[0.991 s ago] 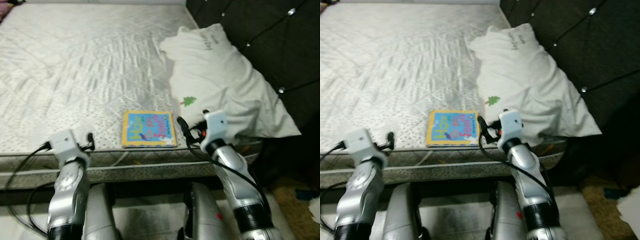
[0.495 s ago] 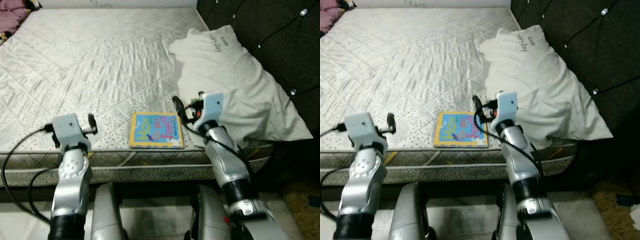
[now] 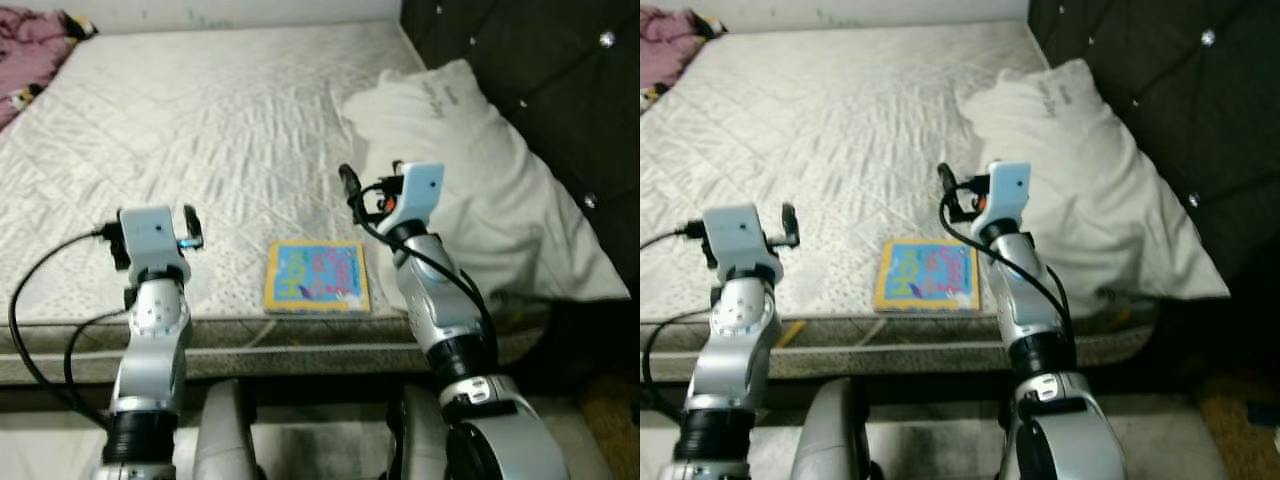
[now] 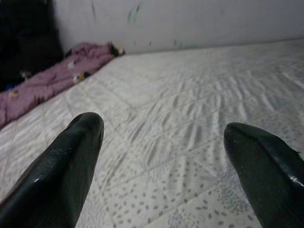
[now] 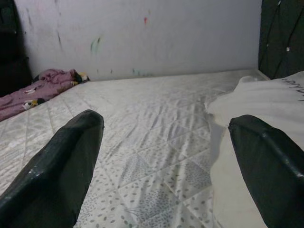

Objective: Clean up the room

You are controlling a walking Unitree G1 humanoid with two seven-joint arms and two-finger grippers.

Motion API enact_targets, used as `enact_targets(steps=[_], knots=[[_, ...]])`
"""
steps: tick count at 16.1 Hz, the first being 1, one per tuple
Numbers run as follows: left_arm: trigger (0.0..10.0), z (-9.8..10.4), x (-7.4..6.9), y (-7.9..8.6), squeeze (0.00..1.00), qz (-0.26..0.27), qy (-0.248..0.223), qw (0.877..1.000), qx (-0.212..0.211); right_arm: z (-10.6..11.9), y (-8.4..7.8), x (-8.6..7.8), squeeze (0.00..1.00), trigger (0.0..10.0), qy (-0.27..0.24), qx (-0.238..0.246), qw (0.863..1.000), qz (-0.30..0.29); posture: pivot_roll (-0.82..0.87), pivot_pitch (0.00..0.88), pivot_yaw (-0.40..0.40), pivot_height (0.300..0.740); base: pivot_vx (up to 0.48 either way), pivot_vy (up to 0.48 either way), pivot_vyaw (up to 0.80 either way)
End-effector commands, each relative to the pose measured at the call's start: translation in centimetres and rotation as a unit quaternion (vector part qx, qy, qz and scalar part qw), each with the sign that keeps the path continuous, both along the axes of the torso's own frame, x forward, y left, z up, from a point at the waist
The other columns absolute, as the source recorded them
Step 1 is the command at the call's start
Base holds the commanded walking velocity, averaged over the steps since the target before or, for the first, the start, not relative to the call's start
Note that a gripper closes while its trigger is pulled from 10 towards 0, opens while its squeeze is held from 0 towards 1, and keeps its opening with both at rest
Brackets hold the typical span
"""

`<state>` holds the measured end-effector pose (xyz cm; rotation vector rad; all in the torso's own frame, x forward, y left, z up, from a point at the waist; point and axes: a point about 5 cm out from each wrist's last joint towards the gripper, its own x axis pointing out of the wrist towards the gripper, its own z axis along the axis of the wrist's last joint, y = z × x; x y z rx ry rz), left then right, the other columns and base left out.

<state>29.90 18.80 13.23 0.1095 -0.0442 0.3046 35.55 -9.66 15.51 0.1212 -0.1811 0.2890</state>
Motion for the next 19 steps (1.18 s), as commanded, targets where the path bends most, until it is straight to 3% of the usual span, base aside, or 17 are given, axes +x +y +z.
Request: enact_targets(steps=[1, 8, 12, 15, 19], knots=[[10.0, -0.2, -0.2, 0.4, 0.0, -0.001, -0.004, 1.0, -0.01, -0.2, -0.2, -0.2, 0.0, 10.0, -0.002, 0.005, 1.0, -0.006, 0.02, 0.0, 0.061, 0.655, 0.0, 0.0, 0.0], [10.0, -3.2, -1.3, -1.2, 0.0, -0.068, 0.028, 0.997, -0.01, -4.2, -1.1, -2.0, 0.0, 10.0, 0.041, -0.026, 0.999, -0.013, -0.01, 0.0, 0.059, 0.74, 0.0, 0.0, 0.0], [10.0, -4.2, -1.8, -1.9, 0.0, -0.088, 0.027, 0.996, 0.006, -5.6, -3.0, -2.9, 0.0, 10.0, 0.057, -0.041, 0.996, -0.047, 0.0, 0.0, 0.06, 0.74, 0.0, 0.0, 0.0], [10.0, -3.9, -3.4, -0.9, 0.0, -0.075, 0.031, 0.995, 0.059, -5.6, -4.5, -4.4, 0.0, 10.0, 0.054, -0.044, 0.994, -0.08, 0.01, 0.0, 0.043, 0.74, 0.0, 0.0, 0.0], [10.0, -3.6, -4.5, -0.4, 0.0, -0.082, 0.038, 0.995, 0.032, -5.4, -4.9, -5.3, 0.0, 10.0, 0.061, -0.047, 0.993, -0.092, 0.01, 0.0, 0.051, 0.74, 0.0, 0.0, 0.0]])
